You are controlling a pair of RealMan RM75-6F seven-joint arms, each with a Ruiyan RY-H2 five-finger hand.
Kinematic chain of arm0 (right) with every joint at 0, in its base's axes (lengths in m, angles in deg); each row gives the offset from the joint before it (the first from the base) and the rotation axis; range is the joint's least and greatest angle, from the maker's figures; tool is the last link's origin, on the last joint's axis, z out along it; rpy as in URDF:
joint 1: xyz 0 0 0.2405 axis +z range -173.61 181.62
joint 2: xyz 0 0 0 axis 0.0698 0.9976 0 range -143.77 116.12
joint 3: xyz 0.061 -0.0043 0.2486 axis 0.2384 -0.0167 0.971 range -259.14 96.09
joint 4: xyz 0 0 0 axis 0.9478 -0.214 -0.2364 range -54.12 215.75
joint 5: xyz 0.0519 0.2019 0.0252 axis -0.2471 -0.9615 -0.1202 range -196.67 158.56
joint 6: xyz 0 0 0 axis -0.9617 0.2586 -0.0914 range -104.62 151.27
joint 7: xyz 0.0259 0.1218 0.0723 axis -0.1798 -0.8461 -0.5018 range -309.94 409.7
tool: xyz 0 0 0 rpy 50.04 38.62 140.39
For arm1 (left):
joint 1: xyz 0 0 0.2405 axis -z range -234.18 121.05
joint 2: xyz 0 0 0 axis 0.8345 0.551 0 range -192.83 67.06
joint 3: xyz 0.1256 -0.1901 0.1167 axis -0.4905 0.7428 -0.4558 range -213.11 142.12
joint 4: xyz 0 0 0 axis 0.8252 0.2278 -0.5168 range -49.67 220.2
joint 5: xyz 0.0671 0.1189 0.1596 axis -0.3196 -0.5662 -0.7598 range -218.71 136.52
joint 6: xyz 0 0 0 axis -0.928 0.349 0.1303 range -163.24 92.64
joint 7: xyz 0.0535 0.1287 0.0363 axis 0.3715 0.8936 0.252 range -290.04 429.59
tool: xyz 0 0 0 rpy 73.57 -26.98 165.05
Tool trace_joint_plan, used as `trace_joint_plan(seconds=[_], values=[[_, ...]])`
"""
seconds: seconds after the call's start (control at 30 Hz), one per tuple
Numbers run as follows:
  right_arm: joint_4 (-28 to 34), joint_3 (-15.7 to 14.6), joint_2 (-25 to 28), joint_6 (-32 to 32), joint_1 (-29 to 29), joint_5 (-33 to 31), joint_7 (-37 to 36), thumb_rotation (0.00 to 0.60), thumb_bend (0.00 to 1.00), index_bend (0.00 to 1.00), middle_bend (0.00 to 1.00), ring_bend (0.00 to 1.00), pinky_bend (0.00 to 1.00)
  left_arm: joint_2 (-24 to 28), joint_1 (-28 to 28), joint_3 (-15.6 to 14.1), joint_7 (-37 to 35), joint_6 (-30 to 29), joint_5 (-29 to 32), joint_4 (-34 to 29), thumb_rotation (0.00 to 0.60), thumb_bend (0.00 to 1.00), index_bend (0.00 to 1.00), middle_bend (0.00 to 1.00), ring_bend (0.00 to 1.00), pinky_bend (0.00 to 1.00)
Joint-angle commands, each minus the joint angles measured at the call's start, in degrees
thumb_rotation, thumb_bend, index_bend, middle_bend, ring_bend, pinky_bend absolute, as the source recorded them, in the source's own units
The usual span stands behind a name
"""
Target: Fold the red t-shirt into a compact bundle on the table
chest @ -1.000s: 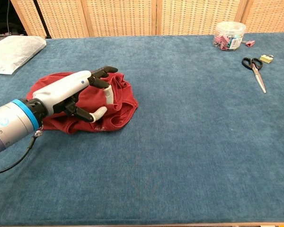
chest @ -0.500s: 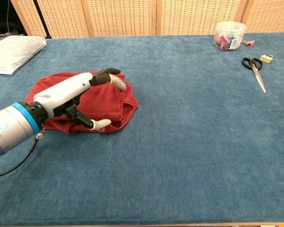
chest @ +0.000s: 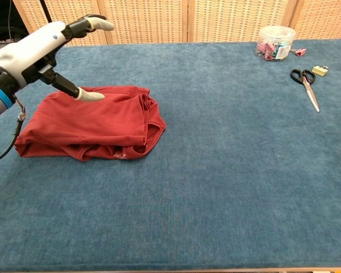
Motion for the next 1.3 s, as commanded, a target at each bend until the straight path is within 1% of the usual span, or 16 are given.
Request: trace_joint_plan(seconds=[0.03,0.07,0.1,0.23,0.4,0.6,0.8,0.93,1.07,1.3], values=[[0.14,-0.08,-0.11,-0.14,0.06,0.17,0.44,0.6,0.03,0.0,0.0,0.0,0.0,-0.85,0.28,-0.02,-7.13,1.25,0.77,2.86,0.6,0.0,0.0,0.0,0.0,0.0],[0.22,-0.1,-0.15,-0.2,0.06,0.16,0.63,0.6,0.03,0.0,0.0,0.0,0.0,-1.7,0.26,-0.27,-10.15,1.41,0.81,4.07,0.6,0.0,0.0,0.0,0.0,0.0],[0.23,-0.12,-0.18,-0.32,0.06,0.09,0.71,0.6,0.03,0.0,0.0,0.0,0.0,-2.74,0.25,-0.67,-11.61,1.85,0.96,5.58,0.6,0.0,0.0,0.0,0.0,0.0],[0.16,-0.12,-0.23,-0.58,0.08,-0.14,0.8,0.6,0.03,0.0,0.0,0.0,0.0,-5.19,0.06,-1.56,-13.15,2.02,0.94,8.43,0.6,0.0,0.0,0.0,0.0,0.0],[0.1,-0.1,-0.13,-0.59,0.14,-0.15,0.51,0.6,0.03,0.0,0.0,0.0,0.0,-8.58,-1.47,-3.51,-17.2,1.87,1.07,11.12,0.6,0.0,0.0,0.0,0.0,0.0],[0.09,-0.12,0.0,-0.39,0.07,-0.11,0.2,0.6,0.03,0.0,0.0,0.0,0.0,-10.51,-2.05,-4.15,-20.71,2.65,1.51,13.55,0.6,0.0,0.0,0.0,0.0,0.0],[0.1,-0.12,0.07,-0.51,0.12,-0.15,0.08,0.6,0.04,0.0,0.0,0.0,0.0,-13.03,-1.8,-4.08,-23.96,3.44,1.66,18.57,0.6,0.0,0.0,0.0,0.0,0.0],[0.11,-0.13,0.05,-0.67,0.15,-0.26,0.15,0.6,0.04,0.0,0.0,0.0,0.0,-13.97,-1.22,-3.89,-24.45,5.62,2.4,21.14,0.6,0.0,0.0,0.0,0.0,0.0],[0.14,-0.06,0.08,-0.68,0.15,-0.37,0.12,0.6,0.04,0.0,0.0,0.0,0.0,-14.74,-0.56,-4.0,-22.73,7.86,2.88,23.59,0.6,0.0,0.0,0.0,0.0,0.0],[0.21,-0.11,0.11,-0.79,0.16,-0.36,0.16,0.6,0.05,0.0,0.0,0.0,0.0,-16.08,-0.11,-3.97,-21.07,8.77,3.02,26.31,0.6,0.0,0.0,0.0,0.0,0.0]])
